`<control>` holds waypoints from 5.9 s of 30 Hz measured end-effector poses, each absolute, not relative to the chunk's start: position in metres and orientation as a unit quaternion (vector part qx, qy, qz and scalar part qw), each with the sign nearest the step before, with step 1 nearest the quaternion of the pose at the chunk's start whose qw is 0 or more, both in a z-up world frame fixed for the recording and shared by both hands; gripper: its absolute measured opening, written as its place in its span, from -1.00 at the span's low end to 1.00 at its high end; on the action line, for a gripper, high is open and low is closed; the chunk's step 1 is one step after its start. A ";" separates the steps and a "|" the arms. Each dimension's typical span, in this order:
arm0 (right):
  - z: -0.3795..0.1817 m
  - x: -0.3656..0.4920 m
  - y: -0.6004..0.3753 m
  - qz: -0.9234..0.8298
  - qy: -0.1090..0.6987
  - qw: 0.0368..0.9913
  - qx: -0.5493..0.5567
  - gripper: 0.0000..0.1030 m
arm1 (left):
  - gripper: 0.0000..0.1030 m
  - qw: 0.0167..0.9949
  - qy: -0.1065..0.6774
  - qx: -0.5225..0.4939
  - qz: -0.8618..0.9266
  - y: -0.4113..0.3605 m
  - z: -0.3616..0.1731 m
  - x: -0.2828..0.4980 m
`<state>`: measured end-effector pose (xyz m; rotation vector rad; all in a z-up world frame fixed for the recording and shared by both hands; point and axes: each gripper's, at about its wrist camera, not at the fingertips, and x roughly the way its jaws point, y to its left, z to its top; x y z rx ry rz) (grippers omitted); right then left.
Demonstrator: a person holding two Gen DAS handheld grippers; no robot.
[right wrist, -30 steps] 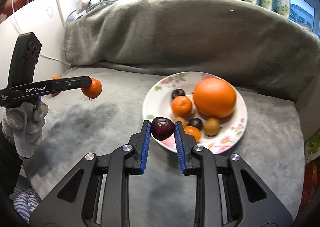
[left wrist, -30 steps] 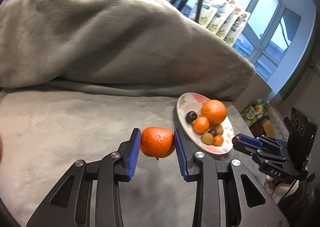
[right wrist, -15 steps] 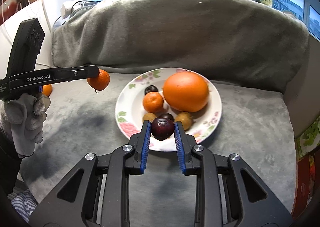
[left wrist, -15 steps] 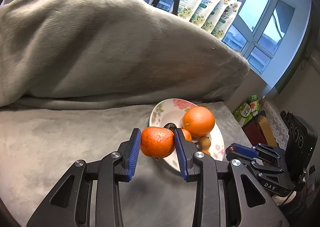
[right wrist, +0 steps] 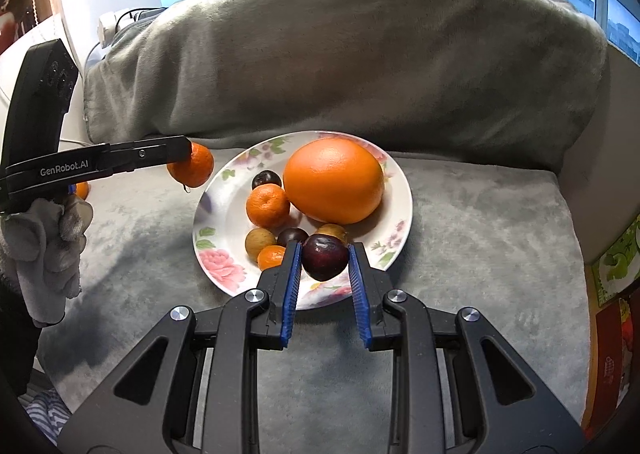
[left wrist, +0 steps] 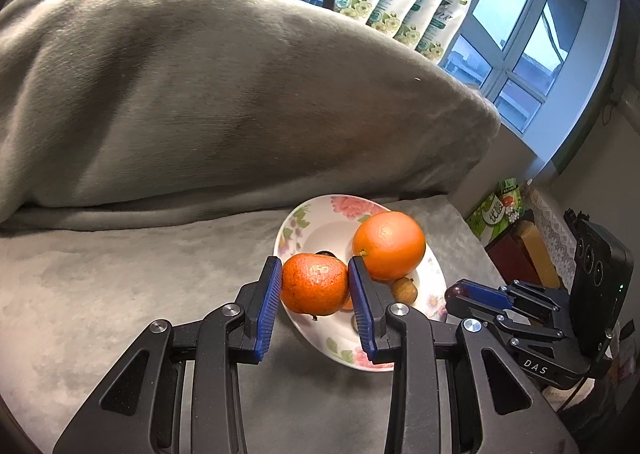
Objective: Organize fruits
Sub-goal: 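Open the right gripper to drop the plum while the left gripper releases the tangerine onto the plate, then move both open grippers away from the plate toward the loose orange by the wall, then close the left gripper on the orange while the right gripper clamps its other side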
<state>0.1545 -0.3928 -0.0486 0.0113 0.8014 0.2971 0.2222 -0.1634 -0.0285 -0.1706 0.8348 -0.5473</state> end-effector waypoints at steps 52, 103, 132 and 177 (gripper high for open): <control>-0.041 0.142 -0.378 0.134 0.364 0.921 -0.024 0.68 | 0.55 0.898 0.367 -0.025 -0.239 -0.183 -0.005 0.198; -0.014 0.176 -0.136 0.327 0.357 0.871 -0.088 0.68 | 0.55 0.941 0.320 -0.107 -0.021 0.072 -0.016 0.099; -0.068 0.227 0.025 0.449 0.449 0.772 -0.025 0.56 | 0.49 0.916 0.370 -0.152 0.038 0.150 -0.082 0.121; -0.071 0.221 0.023 0.479 0.465 0.745 0.022 0.04 | 0.07 0.908 0.384 -0.168 -0.001 0.137 -0.061 0.134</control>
